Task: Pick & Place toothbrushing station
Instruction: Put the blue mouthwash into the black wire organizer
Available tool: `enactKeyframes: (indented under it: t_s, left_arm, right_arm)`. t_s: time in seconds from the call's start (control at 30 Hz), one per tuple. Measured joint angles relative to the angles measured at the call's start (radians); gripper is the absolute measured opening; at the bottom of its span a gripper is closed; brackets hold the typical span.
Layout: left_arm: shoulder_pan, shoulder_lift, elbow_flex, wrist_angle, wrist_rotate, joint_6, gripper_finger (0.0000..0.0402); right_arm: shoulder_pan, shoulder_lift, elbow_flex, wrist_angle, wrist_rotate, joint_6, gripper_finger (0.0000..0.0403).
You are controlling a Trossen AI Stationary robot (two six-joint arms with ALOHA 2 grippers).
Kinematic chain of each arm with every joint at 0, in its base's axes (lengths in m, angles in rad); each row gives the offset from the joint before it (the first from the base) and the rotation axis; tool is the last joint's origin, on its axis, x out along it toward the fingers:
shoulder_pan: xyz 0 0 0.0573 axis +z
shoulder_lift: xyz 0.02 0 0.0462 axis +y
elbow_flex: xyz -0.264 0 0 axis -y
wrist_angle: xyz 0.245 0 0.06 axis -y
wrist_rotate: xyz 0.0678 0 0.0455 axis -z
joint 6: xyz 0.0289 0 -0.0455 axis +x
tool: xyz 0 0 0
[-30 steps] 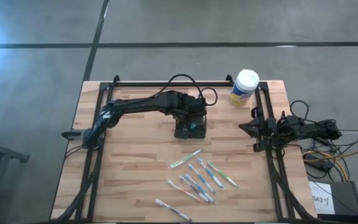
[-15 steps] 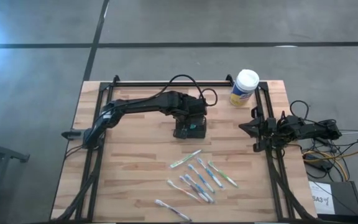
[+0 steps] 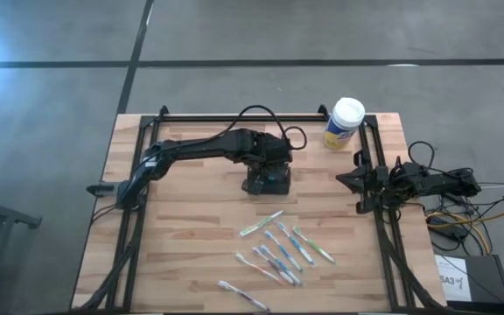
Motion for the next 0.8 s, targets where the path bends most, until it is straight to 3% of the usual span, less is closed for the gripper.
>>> enactKeyframes:
  t_s: [0.8]
  left_arm:
    - [-0.005, 0.006, -0.049, -0.052, 0.006, -0.009, 0.0095]
  right_arm:
    - [0.0, 0.0, 0.0, -0.008, 0.0, -0.008, 0.0008]
